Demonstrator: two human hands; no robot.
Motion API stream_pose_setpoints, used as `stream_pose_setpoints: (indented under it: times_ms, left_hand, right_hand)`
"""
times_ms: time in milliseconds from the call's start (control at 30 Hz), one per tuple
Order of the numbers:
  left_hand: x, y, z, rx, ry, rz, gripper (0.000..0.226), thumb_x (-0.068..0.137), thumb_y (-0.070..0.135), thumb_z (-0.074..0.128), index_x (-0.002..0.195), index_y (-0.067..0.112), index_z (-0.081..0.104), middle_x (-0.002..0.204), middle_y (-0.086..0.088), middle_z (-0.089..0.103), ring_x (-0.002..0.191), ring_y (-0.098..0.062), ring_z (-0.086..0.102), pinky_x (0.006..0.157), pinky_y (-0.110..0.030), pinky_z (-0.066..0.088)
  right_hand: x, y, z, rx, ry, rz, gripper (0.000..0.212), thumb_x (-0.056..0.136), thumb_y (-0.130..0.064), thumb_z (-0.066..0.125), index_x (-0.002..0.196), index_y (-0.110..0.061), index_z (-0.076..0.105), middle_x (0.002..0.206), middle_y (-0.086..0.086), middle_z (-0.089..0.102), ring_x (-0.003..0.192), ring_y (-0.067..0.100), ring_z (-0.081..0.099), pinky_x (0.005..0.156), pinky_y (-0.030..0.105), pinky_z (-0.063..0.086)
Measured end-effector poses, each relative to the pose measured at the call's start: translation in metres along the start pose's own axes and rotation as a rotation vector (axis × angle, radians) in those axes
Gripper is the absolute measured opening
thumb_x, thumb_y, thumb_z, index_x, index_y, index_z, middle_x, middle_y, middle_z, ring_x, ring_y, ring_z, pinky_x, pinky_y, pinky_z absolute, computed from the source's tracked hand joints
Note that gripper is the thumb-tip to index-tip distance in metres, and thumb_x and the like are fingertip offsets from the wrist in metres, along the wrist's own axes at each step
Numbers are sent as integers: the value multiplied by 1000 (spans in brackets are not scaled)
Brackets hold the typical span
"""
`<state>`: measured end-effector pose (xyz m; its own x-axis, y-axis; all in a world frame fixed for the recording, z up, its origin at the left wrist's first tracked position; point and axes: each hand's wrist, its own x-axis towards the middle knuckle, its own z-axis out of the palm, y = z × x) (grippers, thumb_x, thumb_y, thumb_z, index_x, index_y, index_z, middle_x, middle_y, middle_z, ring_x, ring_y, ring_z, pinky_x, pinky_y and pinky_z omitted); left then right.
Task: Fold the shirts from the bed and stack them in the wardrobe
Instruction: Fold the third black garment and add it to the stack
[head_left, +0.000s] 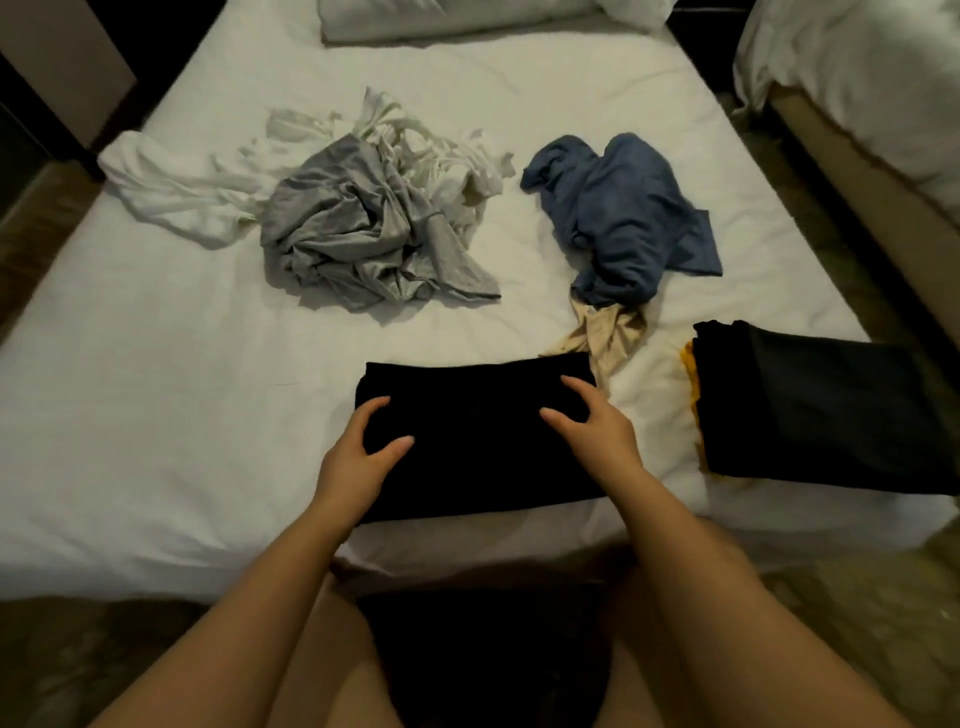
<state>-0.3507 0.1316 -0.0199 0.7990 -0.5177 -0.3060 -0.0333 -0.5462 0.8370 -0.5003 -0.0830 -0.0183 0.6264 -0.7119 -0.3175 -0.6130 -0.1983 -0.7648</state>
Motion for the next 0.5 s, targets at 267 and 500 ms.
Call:
stream_pose_setpoints:
  times_ms: [267,500]
  left_hand:
    - [-36,60,12,-195,-45,135,39,86,16,65,117,34,51,112,11,56,102,-12,57,75,-25,50]
    - [-50,172,126,-185,-59,416,38,84,13,67,113,30,50,108,7,56,102,-12,52,81,-23,42]
  right_hand:
    - [-41,1,-66,164,148,-131,39,89,-23,63,127,-27,56,127,-5,56,118,12,50,90,22,41]
    - [-52,45,-217,142,402,-205,35,86,-21,66,121,-27,59,119,-3,60,115,14,53,90,23,41]
